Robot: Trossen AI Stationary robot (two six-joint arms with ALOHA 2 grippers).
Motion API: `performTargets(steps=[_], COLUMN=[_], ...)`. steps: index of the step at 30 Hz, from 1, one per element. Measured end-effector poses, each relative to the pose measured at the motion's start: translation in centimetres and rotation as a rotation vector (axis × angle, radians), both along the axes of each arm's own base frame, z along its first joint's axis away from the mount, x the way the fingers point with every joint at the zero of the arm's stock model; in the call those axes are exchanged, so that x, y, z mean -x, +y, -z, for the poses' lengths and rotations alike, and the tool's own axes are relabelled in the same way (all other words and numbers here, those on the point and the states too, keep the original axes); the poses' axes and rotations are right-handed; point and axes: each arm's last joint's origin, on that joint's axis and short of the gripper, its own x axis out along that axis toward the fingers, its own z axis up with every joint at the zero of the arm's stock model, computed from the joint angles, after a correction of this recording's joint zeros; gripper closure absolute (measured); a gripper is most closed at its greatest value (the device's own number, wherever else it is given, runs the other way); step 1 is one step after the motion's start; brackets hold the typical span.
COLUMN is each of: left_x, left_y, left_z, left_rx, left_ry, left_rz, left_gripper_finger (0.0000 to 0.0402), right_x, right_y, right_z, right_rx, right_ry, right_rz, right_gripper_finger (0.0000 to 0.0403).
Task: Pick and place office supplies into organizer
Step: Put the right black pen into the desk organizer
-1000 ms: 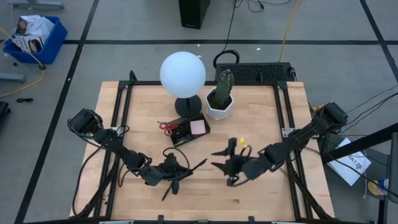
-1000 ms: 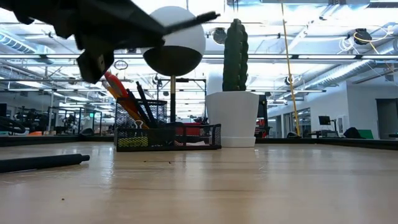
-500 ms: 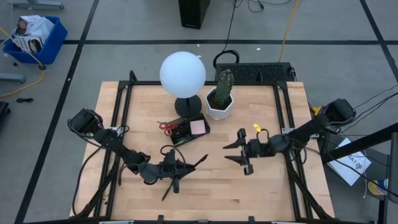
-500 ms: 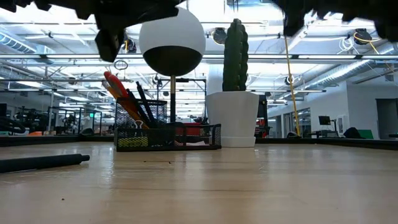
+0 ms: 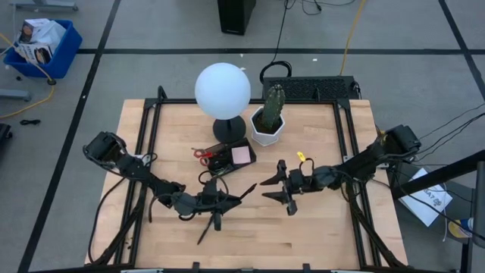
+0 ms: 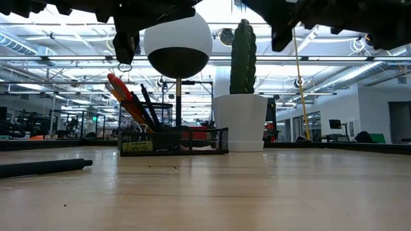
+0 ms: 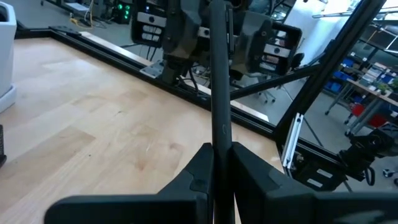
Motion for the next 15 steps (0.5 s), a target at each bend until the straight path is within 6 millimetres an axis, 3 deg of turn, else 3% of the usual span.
performTargets(steps=[15], left_x=[0.0], left_y=[-0.1], left_z=[0.0], left_rx=[-0.001], left_ry=[0.004], left_rz=[0.019], left_gripper_finger=[0.0364], right_x=[-2.8], right_y=[-0.8], right_z=[-1.4], right_rx=[-0.034], right_ry=[0.037], right_rz=[-0.027], right_gripper_finger=[0.0236])
